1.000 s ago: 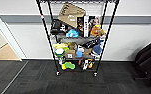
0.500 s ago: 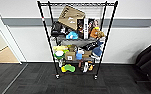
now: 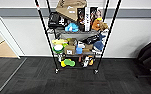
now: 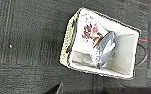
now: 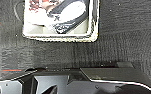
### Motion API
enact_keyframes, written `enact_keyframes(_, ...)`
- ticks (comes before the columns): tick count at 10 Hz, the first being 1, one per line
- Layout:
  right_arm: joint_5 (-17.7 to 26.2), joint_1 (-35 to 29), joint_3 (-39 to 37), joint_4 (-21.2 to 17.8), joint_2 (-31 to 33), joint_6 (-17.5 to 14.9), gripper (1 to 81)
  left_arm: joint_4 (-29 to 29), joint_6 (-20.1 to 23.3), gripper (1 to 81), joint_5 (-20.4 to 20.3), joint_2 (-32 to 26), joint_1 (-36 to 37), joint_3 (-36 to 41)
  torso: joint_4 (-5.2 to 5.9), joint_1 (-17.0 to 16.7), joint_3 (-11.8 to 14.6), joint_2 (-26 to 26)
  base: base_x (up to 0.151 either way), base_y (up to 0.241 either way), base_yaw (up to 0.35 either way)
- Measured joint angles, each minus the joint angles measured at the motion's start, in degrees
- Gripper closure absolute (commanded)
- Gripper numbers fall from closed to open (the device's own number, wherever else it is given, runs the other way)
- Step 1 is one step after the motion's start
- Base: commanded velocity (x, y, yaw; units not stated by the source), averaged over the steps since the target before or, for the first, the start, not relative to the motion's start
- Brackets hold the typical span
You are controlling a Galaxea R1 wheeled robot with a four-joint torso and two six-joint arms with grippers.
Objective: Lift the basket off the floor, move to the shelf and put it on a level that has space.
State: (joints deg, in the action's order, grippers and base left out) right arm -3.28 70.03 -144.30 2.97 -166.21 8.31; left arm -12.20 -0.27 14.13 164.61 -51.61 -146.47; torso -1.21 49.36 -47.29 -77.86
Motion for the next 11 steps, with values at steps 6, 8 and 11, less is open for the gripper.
enact_keyframes(6,2.4,-4.85,0.22,-0.83,1.12,0.12,1.0,0.02,0.02,1.0,0.8,0.57,1.78,-0.22,0.0,6.86,-8.61,-10.64,0.0,0.0,0.0)
enact_keyframes(8,3.46,-7.08,0.23,-1.24,1.23,0.12,1.0,0.05,0.0,1.0,1.08,0.85,2.23,-0.24,0.0,9.18,-8.98,-14.36,0.0,0.0,0.0)
enact_keyframes(11,4.92,-9.95,0.23,-2.01,1.24,0.11,1.0,0.2,0.02,1.0,1.38,1.43,2.78,-0.28,0.0,12.92,-9.02,-20.3,0.0,0.0,0.0)
